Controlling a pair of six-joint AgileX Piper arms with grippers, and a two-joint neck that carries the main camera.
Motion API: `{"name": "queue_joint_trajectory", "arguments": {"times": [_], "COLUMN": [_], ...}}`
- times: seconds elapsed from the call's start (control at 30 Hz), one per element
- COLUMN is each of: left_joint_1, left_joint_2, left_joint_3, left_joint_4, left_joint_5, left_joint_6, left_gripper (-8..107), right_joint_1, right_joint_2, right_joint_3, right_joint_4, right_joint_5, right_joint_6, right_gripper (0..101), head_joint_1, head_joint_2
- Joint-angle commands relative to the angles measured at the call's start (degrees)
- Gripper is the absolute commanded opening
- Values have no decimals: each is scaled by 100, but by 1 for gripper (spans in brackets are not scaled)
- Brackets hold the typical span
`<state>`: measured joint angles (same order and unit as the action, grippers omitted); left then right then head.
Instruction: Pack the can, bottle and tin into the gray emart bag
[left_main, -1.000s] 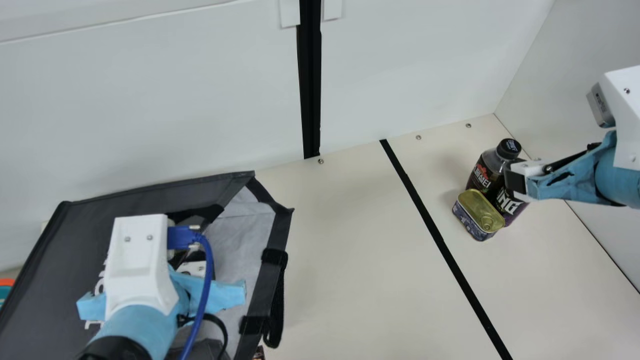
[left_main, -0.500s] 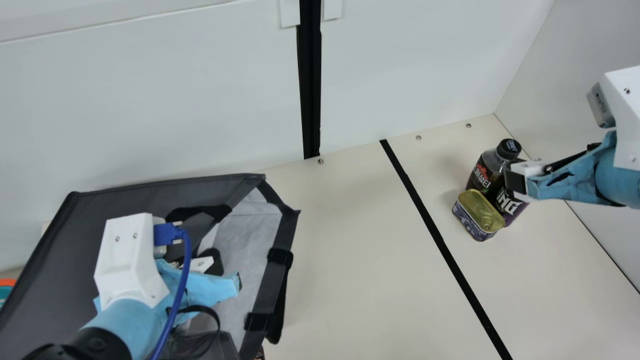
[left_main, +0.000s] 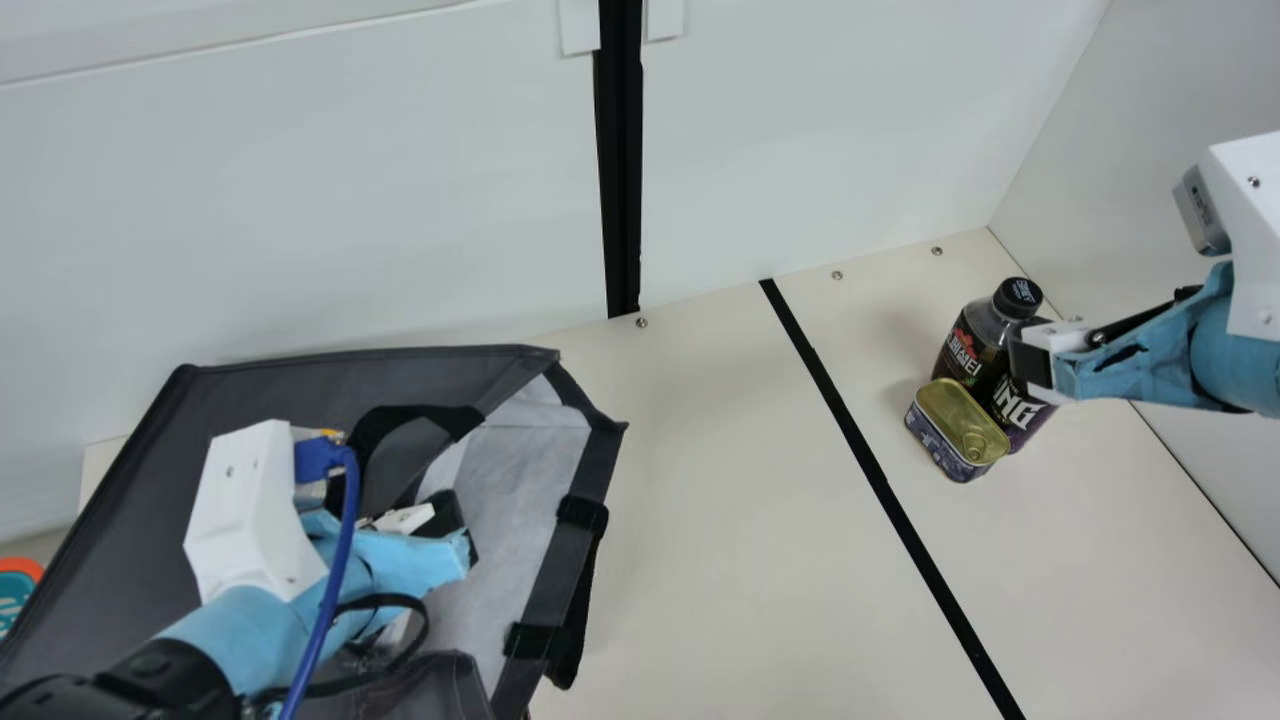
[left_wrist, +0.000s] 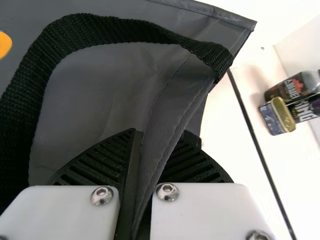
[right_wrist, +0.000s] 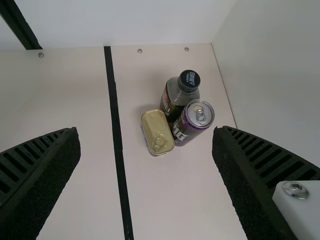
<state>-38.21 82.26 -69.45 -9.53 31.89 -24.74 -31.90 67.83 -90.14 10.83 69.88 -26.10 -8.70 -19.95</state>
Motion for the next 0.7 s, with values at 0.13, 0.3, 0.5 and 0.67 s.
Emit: {"name": "queue_joint_trajectory", "arguments": {"times": [0.13,0.3,0.5,0.67], "left_joint_1": [176,315,479,593], "left_joint_2": [61,110,158,194], "left_joint_3": [9,11,-5,-30], "left_joint_4": [-893,-1340,-1748,-1954], "left_joint_5": [-30,-16,15,45], "left_joint_6": [588,954,1320,1517], "left_gripper": [10,10,10,10], "right_joint_1": [0,0,0,0], "right_joint_2": [0,0,0,0], "right_joint_3": [0,0,0,0], "right_joint_4": [0,0,0,0], "right_joint_5": [0,0,0,0], "right_joint_6": [0,0,0,0], "right_gripper": [91,91,91,91], "head_joint_1": [-130,-130,-130,-130], "head_joint_2": [-5,-5,-5,-5]}}
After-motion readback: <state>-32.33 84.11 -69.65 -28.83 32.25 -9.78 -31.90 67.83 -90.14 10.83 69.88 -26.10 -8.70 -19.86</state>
